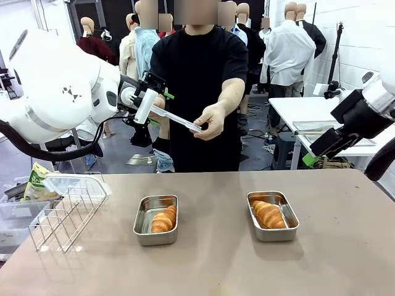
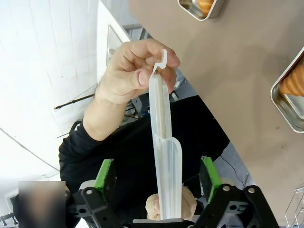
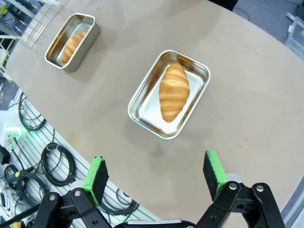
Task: Place the bread in airtight containers.
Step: Release when the human grabs the Airtight Container lid, then pick up one Airtight Container lid and hand it to the human.
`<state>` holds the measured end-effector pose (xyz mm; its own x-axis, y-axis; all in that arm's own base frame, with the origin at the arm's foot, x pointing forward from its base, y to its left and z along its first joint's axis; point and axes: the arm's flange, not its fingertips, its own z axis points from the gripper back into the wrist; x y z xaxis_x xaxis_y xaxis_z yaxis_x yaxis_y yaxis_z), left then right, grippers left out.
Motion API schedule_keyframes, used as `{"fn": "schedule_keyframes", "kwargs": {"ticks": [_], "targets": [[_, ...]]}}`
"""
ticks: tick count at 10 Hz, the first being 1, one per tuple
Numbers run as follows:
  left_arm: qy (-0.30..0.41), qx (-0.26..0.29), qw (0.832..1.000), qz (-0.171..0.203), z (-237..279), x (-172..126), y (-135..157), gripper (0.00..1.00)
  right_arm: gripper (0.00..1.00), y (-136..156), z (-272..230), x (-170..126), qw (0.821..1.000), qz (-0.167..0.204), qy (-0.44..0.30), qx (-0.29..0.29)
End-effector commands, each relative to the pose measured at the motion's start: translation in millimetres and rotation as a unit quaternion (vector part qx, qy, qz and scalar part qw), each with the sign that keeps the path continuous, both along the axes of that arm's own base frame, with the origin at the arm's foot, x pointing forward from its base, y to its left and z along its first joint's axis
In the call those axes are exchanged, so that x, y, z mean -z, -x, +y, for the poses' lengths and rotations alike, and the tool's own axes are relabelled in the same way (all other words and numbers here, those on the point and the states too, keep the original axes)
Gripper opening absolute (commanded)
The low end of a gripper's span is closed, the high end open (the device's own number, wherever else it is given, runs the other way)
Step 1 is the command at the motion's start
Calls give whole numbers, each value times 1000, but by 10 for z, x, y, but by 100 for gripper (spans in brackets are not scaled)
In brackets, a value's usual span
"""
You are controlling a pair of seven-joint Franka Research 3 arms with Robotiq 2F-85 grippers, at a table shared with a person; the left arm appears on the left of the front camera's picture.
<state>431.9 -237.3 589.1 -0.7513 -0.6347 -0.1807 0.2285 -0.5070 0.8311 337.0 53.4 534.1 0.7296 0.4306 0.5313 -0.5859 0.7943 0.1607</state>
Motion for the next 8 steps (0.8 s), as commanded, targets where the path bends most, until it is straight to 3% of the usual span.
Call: {"fn": "schedule_keyframes", "kwargs": {"ticks": [1, 8], "targets": [[-3, 15, 1000, -3, 6, -12, -116, 100, 100, -4, 3, 9, 1000, 3, -7, -1], [3, -1, 1000, 0, 0, -12, -26, 100, 100, -4, 3, 9, 1000, 3, -7, -1]]}}
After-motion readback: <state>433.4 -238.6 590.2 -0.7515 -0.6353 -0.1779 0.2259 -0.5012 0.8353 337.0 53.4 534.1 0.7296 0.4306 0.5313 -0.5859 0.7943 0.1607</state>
